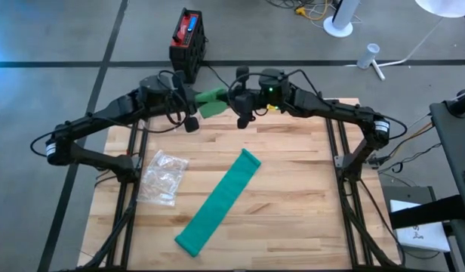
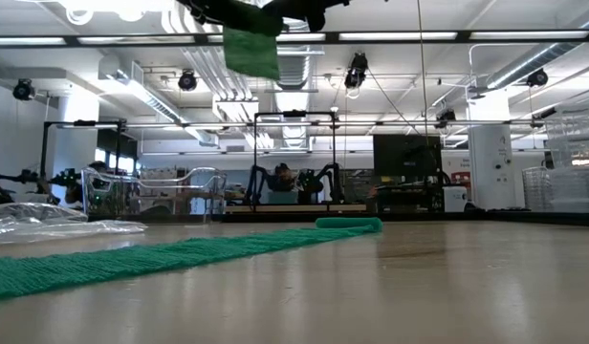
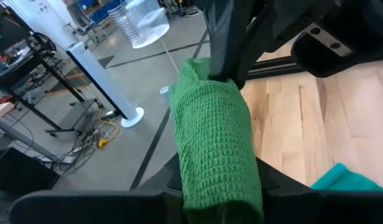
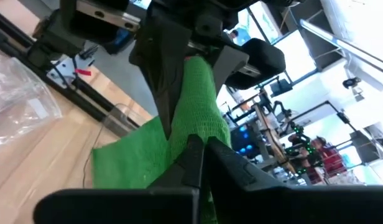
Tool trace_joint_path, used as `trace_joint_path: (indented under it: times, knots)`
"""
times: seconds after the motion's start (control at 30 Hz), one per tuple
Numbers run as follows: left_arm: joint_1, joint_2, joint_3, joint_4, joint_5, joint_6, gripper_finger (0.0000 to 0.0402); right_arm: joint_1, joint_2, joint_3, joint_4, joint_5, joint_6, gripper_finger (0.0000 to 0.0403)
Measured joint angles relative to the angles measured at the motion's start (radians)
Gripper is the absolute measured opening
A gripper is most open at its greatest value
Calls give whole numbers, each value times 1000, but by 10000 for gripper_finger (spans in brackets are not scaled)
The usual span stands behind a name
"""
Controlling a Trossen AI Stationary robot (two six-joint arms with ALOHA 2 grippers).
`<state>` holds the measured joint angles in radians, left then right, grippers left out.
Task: Roll bandage
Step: Roll the green bandage
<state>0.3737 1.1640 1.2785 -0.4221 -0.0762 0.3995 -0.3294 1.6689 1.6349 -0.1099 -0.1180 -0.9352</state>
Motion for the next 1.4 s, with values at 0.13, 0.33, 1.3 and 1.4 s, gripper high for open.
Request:
trace_joint_path:
  times: [0.13, 0.33, 1.3, 1.4]
  knots:
    - [0, -20, 0, -6, 8, 0, 59, 1, -7, 10, -63, 35, -2, 2]
    - [-1, -61, 4, -17, 17, 3, 56, -7, -47, 15, -137, 92, 0, 0]
    - [-93, -30, 2, -19, -18, 369, 49, 0, -32, 13, -32, -217, 438, 85]
    - [-111, -30, 2, 4, -71, 432, 49, 0, -33, 16, -58, -215, 438, 48]
